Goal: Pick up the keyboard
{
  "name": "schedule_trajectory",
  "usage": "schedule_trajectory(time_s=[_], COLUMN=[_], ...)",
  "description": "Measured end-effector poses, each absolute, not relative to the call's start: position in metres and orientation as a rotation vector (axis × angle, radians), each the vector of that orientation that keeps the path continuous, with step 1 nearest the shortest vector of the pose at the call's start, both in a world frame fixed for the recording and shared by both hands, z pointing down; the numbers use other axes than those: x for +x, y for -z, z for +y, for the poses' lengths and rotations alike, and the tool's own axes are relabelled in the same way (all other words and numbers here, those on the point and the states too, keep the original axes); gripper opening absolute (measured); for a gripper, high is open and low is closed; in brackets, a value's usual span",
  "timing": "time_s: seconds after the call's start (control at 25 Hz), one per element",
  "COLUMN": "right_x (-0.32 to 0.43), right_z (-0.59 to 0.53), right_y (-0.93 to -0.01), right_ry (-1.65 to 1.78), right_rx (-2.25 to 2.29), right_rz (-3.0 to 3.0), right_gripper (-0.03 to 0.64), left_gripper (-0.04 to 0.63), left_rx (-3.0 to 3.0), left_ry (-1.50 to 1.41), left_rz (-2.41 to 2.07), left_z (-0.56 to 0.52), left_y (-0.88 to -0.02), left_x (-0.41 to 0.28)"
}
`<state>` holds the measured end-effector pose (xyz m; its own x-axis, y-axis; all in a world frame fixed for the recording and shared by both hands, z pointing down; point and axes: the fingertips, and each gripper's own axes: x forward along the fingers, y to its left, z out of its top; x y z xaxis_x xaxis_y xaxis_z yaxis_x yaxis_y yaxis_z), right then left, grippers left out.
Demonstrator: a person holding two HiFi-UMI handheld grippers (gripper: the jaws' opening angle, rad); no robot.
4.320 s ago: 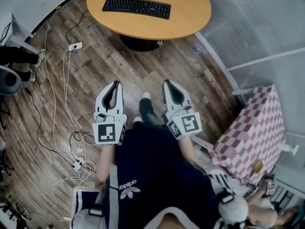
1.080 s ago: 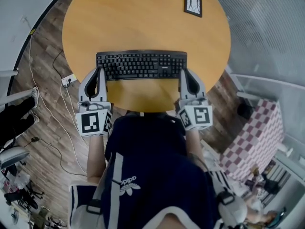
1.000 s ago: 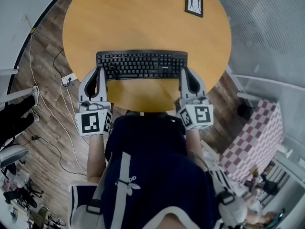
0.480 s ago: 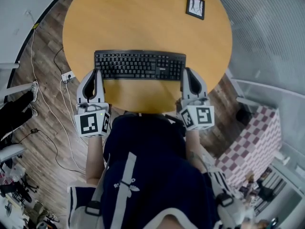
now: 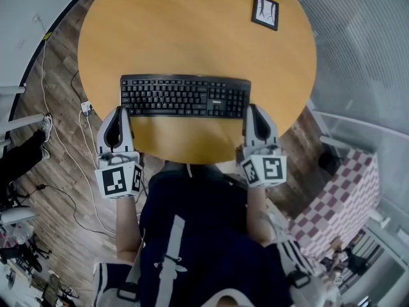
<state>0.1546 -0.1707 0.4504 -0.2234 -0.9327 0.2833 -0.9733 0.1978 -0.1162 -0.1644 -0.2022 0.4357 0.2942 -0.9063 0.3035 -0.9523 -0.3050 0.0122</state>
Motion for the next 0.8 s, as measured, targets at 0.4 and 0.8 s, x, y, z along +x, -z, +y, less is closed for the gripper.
schedule_trajectory(time_s=[0.4, 0.8], right_x=[0.161, 0.166], right_z=[-0.167, -0.179], right_y=[-0.463, -0.487], right_ry=[-0.433, -0.547], right_rx=[1.838, 1.79], right_rz=[-2.311, -2.275], right_gripper=[0.006, 0.027], left_gripper=[0.009, 0.119], left_rx=[2.371, 2.279], left_ry=[-0.383, -0.442], left_rz=[-1.687, -1.558], left_z=[-0.213, -0.228], left_y=[-0.452, -0.481], left_x=[-0.162, -0.174])
